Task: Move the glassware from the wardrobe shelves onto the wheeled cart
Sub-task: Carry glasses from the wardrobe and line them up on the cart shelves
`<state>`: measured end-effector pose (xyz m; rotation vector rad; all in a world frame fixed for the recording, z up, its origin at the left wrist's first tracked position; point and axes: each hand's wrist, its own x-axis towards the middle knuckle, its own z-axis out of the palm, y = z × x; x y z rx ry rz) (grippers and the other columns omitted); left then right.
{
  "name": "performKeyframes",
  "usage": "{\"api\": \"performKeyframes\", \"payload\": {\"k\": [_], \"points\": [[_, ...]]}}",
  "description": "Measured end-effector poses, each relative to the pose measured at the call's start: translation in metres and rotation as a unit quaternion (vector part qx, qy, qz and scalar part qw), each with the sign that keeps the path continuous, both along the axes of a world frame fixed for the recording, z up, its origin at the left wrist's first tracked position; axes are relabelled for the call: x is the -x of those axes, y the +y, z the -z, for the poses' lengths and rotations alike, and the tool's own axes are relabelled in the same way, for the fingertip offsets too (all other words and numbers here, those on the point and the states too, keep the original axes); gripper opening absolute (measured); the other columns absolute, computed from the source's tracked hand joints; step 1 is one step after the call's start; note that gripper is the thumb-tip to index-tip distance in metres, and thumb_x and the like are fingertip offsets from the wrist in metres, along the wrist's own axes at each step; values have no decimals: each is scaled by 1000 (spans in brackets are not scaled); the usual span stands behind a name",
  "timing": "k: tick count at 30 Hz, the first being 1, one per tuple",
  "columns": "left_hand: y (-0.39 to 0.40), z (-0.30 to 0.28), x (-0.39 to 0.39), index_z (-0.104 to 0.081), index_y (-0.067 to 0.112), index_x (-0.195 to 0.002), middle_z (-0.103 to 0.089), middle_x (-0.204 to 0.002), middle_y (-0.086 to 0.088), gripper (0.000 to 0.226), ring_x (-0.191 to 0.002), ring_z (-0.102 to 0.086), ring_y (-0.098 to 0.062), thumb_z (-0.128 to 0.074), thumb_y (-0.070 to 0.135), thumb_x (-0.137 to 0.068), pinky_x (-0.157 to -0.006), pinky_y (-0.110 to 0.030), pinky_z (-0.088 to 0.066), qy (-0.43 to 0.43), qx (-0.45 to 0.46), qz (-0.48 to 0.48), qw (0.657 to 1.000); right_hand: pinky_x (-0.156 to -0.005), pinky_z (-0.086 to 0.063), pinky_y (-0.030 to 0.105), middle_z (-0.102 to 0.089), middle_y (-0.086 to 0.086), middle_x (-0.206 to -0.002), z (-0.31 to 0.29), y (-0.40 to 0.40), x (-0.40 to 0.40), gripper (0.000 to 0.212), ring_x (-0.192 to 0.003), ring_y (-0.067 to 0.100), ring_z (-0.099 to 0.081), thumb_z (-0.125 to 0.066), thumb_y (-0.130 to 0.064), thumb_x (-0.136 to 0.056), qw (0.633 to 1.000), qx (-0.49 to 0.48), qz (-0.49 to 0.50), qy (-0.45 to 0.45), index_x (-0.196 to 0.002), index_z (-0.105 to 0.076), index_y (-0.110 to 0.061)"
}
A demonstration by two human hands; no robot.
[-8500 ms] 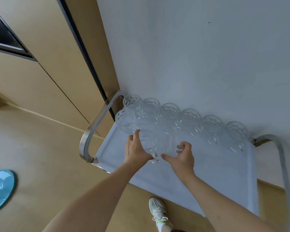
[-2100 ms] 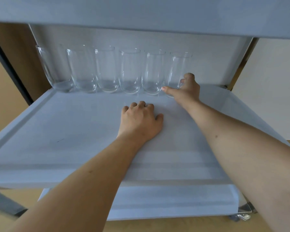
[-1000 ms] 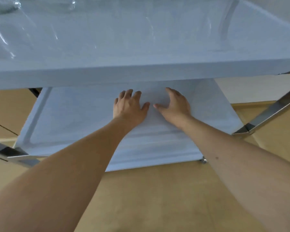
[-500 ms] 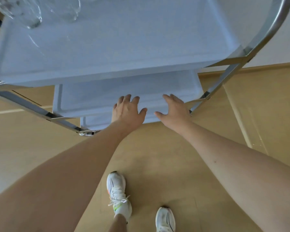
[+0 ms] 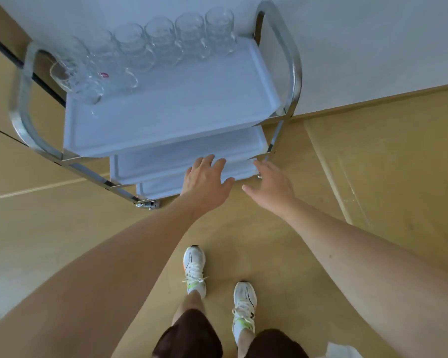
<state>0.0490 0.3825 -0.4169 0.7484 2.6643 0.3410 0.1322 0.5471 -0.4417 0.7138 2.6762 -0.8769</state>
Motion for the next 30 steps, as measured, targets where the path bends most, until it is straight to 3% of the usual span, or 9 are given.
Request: {"api": "performKeyframes", "payload": {"k": [8, 13, 21, 25, 30], "points": [[76, -100, 6, -39, 21, -151, -35, -158, -9, 59, -147, -25, -29, -53, 46, -99, -115, -47, -28, 43, -51, 114, 991, -120, -24, 41, -19, -2, -167, -94, 43, -31, 81, -153, 21, -21, -67, -49, -91, 991, -1, 121, 57, -158, -27, -31], [153, -157, 28, -38, 23, -153, -33, -160, -9, 61, -149, -24, -31, -54, 44, -98, -117, -49, -27, 82, -100, 212, 969, -118, -31, 40, -34, -1, -162, -145, 92, -33, 83, -148, 22, -31, -67, -52, -88, 968, -55, 223, 102, -157, -30, -29], [278, -225, 21, -38, 22, -154, -32, -162, -9, 62, -150, -23, -29, -56, 40, -97, -119, -46, -26, 123, -178, 415, 884, -112, -33, 36, -46, 5, -153, -227, 165, -55, 76, -141, 25, -41, -70, -40, -87, 907, -162, 345, 180, -153, -39, -16], [338, -256, -6, -38, 22, -153, -35, -159, -10, 64, -147, -27, -29, -58, 41, -96, -116, -45, -30, 111, -224, 466, 849, -103, -43, 38, -42, -1, -155, -257, 193, -99, 76, -140, 24, -40, -67, -40, -87, 873, -214, 408, 159, -154, -36, -23], [415, -293, -52, -44, 18, -149, -37, -156, -11, 60, -144, -30, -29, -60, 38, -94, -114, -44, -34, 101, -257, 520, 808, -109, -39, 39, -42, 2, -154, -295, 253, -155, 75, -140, 26, -39, -67, -39, -89, 834, -266, 459, 155, -154, -37, -19]]}}
